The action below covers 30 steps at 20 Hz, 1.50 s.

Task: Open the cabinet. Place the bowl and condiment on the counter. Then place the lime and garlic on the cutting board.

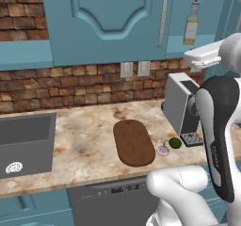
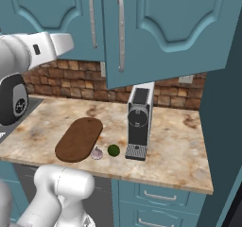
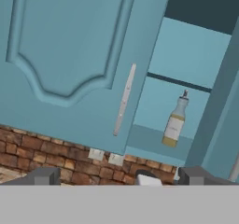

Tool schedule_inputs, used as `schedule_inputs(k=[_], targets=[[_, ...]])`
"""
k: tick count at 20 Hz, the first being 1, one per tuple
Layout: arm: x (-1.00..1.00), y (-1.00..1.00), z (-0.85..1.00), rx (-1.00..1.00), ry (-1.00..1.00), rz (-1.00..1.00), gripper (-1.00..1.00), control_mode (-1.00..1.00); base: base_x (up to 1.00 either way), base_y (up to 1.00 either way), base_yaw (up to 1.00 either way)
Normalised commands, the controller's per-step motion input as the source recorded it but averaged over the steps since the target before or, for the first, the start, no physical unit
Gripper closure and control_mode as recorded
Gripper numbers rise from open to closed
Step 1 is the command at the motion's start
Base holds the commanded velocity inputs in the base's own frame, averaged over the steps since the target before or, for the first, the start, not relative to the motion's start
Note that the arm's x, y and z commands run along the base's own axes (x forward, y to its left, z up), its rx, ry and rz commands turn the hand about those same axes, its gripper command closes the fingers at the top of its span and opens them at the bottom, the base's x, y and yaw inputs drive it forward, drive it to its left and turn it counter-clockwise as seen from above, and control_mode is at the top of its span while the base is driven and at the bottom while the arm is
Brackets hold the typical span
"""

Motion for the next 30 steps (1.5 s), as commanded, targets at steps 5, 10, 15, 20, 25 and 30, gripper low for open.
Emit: schedule_inputs(k=[5,10,15,20,25,30], targets=[[0.23,0.09,-0.17,-0.06,0.08,-0.02,-1.0,-1.0,0.0,0.0,0.0],[0.43,0.0,-0.23,-0.03,0.02,0.0,-1.0,-1.0,0.0,0.0,0.0],[0.46,0.02,-0.25,-0.03,0.0,0.0,-1.0,-1.0,0.0,0.0,0.0],[0.41,0.0,-0.08,0.0,0.0,0.0,-1.0,-1.0,0.0,0.0,0.0],[0.44,0.0,-0.07,0.0,0.0,0.0,-1.0,-1.0,0.0,0.0,0.0],[0.29,-0.1,-0.01,0.0,0.0,-0.02,-1.0,-1.0,0.0,0.0,0.0]])
